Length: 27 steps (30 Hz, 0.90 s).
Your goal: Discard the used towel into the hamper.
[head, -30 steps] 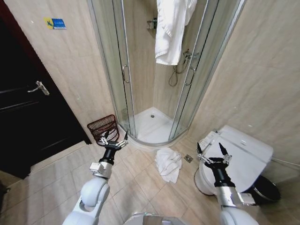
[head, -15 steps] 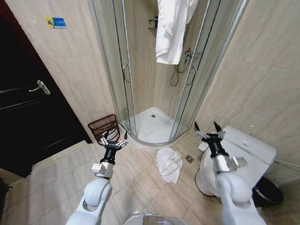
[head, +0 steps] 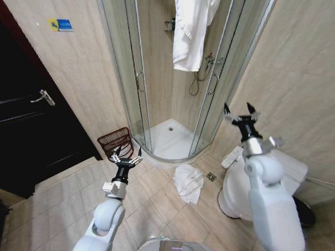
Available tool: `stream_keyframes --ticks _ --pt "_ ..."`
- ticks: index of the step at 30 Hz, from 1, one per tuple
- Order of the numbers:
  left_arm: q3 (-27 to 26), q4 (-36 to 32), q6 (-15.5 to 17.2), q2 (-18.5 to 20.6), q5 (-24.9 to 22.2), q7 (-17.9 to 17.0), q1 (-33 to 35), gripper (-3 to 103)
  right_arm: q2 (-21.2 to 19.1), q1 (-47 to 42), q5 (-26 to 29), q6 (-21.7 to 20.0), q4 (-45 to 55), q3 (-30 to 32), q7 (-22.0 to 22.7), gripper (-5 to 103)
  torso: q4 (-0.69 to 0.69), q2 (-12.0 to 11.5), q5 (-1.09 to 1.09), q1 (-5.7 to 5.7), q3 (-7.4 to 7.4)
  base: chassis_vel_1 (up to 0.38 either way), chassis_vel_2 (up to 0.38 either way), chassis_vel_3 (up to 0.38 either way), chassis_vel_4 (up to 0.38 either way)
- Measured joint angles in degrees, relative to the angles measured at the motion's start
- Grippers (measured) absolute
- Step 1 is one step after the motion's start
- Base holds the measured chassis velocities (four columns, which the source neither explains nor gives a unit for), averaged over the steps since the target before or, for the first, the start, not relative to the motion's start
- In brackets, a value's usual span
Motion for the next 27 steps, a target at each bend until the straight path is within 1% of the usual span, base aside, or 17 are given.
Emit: stream_keyframes --ticks 2,3,5,7,8,14,19,20,21,22,24,26,27 --pt "-0.76 -0.70 -0.02 0.02 -0.15 -0.09 0.64 100 -1.41 4.06 1.47 -0.74 -1.58 -2.41 1.08 100 0.00 -0.02 0.00 0.00 -0.01 0.000 0.000 0.000 0.000" --pt "-1.10 -0.98 -0.02 -0.09 -0.20 -0.19 1.11 100 -2.26 6.64 2.22 -1.10 -2.75 -4.41 2.44 100 -0.01 -0.05 0.02 -0.01 -0.01 0.000 0.000 0.000 0.000" --pt "-1.27 -1.00 -0.05 -0.18 -0.21 -0.19 1.34 100 -2.56 7.83 2.29 -1.58 -3.30 -5.24 3.02 100 -0.03 -0.05 0.03 -0.01 -0.02 0.000 0.000 0.000 0.000" --pt "-1.40 -0.80 -0.33 -0.34 -0.19 -0.19 1.51 100 -3.02 10.20 2.11 -3.16 -4.05 -6.30 3.20 100 -0.05 -0.07 0.03 -0.03 -0.03 0.000 0.000 0.000 0.000" --pt "-1.40 -0.80 -0.33 -0.34 -0.19 -0.19 1.51 100 -3.02 10.20 2.11 -3.16 -4.05 -6.30 3.20 100 -0.05 -0.07 0.03 -0.03 -0.03 0.000 0.000 0.000 0.000" --pt "-1.33 0.03 -0.10 -0.44 -0.55 0.06 0.37 100 -3.94 13.57 2.06 -6.09 -4.01 -8.46 4.13 100 -0.04 -0.07 0.02 -0.04 -0.04 0.000 0.000 0.000 0.000" --pt "-1.30 0.57 -0.93 -0.39 -1.16 0.16 -0.26 100 -4.47 17.78 2.31 -7.43 -5.12 -11.34 4.63 100 -0.06 0.91 0.02 0.41 0.47 0.000 0.000 0.000 0.000" --pt "-1.55 0.58 -1.16 -0.37 -1.20 0.27 0.12 100 -4.78 19.77 2.76 -7.54 -6.07 -12.84 4.64 100 -0.06 1.44 0.03 0.65 0.76 0.000 0.000 0.000 0.000" --pt "-1.55 0.58 -1.16 -0.37 -1.20 0.27 0.12 100 -4.78 19.77 2.76 -7.54 -6.07 -12.84 4.64 100 -0.06 1.44 0.03 0.65 0.76 0.000 0.000 0.000 0.000" --pt "-1.97 0.63 -1.49 -0.36 -1.22 0.41 0.55 100 -5.04 22.31 3.35 -7.31 -7.60 -14.51 4.30 100 -0.05 2.01 0.02 0.91 1.08 0.000 0.000 0.000 0.000" --pt "-2.90 0.79 -1.87 -0.39 -1.34 1.14 1.05 100 -5.08 26.87 4.56 -5.48 -10.91 -17.30 3.62 100 -0.03 2.94 0.00 1.34 1.56 0.000 0.000 0.000 0.000" --pt "-3.19 0.84 -2.00 -0.40 -1.41 1.29 1.15 100 -4.99 27.83 4.79 -5.07 -11.77 -17.85 3.49 100 -0.03 3.24 0.00 1.48 1.72 0.000 0.000 0.000 0.000" --pt "-3.67 0.97 -2.18 -0.41 -1.56 1.50 1.24 100 -4.43 30.96 5.17 -4.13 -14.25 -19.50 3.22 100 -0.03 3.87 0.01 1.78 2.06 0.000 0.000 0.000 0.000"
